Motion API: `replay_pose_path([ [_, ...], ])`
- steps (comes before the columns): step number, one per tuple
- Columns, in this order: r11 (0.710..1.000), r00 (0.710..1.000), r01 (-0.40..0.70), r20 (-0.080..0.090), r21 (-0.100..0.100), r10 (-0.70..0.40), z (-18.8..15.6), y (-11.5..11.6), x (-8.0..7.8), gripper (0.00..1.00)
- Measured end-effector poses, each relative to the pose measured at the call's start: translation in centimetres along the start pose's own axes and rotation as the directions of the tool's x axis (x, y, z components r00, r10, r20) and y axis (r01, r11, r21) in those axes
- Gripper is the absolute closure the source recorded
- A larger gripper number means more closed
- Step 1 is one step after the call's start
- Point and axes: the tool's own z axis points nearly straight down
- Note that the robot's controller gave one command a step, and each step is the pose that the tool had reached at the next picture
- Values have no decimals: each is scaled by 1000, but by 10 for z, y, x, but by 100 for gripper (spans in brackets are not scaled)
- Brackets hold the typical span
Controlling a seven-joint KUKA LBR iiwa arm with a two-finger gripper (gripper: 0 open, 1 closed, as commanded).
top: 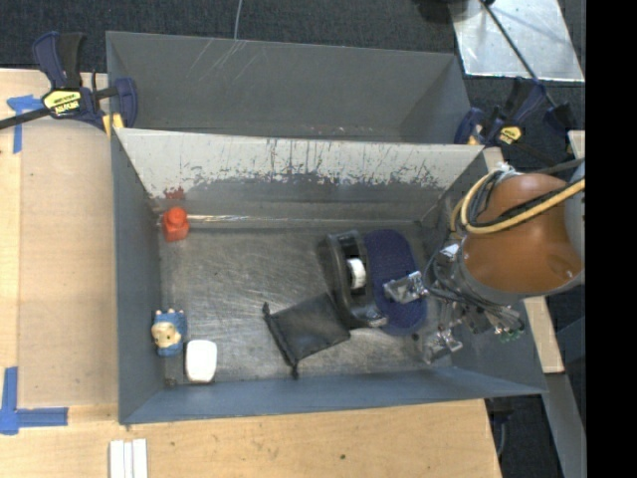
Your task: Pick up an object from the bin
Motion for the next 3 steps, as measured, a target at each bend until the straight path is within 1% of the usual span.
replay_pose_path([
  [1, 1000, 1000, -16, -6, -1, 16, 5, 16, -8, 0],
  [2, 1000, 1000, -12, 16, 3, 12, 3, 17, -13, 100],
  [3, 1000, 1000, -18, -10, -13, 18, -158, 25, -9, 100],
])
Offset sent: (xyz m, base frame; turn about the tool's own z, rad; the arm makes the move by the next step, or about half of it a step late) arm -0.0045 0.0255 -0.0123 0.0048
